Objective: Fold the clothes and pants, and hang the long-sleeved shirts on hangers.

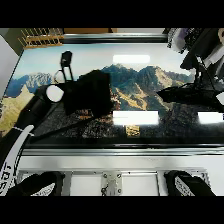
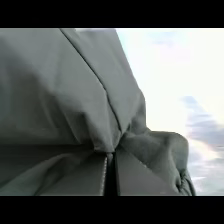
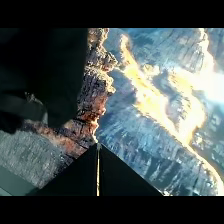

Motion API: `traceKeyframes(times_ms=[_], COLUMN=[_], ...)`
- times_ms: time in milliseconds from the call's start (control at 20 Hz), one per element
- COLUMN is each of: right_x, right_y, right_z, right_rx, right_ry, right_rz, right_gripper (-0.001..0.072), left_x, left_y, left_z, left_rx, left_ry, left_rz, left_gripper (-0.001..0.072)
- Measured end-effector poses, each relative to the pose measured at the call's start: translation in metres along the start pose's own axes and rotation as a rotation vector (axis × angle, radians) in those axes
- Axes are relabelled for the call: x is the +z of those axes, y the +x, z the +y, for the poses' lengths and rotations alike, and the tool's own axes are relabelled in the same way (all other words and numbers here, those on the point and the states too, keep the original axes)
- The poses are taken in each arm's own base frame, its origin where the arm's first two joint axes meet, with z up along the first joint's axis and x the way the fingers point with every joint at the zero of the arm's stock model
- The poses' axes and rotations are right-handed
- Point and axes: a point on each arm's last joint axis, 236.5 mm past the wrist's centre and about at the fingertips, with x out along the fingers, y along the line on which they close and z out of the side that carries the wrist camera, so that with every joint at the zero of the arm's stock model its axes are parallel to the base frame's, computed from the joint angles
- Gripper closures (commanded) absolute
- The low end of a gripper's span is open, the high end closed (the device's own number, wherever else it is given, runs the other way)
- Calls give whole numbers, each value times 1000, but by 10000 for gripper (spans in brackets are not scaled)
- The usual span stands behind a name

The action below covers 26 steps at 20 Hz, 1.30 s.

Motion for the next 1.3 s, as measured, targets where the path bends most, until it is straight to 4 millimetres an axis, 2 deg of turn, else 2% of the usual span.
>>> traceKeyframes(times_ms=[100,150,250,350,400,500,650,800,900,950,1050,1300], right_x=[0,0,0,0,0,0,-1,-1,-3,-3,-4,-6], right_y=[0,0,0,0,0,0,0,1,3,4,6,10], right_z=[0,0,0,0,0,0,0,0,-1,-2,-3,-6], right_rx=[0,0,0,0,1,1,2,3,3,3,3,3], right_ry=[0,0,0,0,0,0,3,29,45,53,64,74], right_rz=[0,0,0,0,0,0,3,7,11,14,20,30], right_gripper=[680,680,680,680,679,679,679,679,680,679,679,679], left_x=[-7,-10,-6,11,22,41,49,27,5,-6,-26,-69], left_y=[18,26,37,39,38,32,20,12,14,18,28,40], left_z=[-42,-58,-76,-73,-62,-22,66,156,196,212,228,239], left_rx=[-68,-93,-120,-116,-100,-41,87,210,245,248,227,166], left_ry=[20,30,32,15,2,-42,-162,-327,-439,-481,-526,-452], left_rz=[3,11,15,11,8,13,42,89,129,151,218,432], left_gripper=[10,0,1,0,0,0,0,0,0,0,0,0])
